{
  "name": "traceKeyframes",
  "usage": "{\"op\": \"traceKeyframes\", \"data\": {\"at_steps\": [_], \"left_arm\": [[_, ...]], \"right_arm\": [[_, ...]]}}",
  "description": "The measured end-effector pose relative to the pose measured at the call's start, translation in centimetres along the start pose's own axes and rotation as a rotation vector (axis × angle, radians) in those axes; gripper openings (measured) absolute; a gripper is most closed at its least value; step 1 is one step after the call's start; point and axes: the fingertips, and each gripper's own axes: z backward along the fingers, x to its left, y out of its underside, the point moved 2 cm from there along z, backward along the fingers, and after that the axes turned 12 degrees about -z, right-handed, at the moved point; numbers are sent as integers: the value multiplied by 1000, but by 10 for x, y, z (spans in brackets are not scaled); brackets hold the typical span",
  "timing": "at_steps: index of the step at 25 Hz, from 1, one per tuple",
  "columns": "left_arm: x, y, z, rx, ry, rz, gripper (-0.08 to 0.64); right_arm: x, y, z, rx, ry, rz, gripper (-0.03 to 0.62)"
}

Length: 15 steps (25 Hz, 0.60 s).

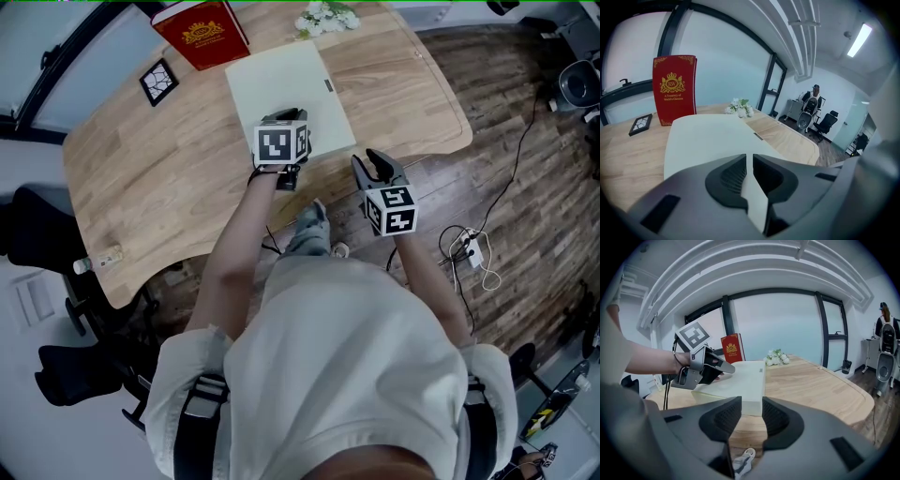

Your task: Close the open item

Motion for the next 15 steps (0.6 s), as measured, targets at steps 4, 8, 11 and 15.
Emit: {"op": "traceKeyframes", "data": {"at_steps": [4,8,11,15], "left_arm": [[-9,8,13,-18,1,26,54],[-20,16,27,-37,11,45,49],[-28,22,40,-53,11,52,44],[-40,26,57,-87,17,56,38]], "right_arm": [[3,3,10,-6,1,3,143],[8,6,18,-16,2,0,143],[13,8,27,-27,1,-4,143],[19,9,39,-44,0,-14,140]]}}
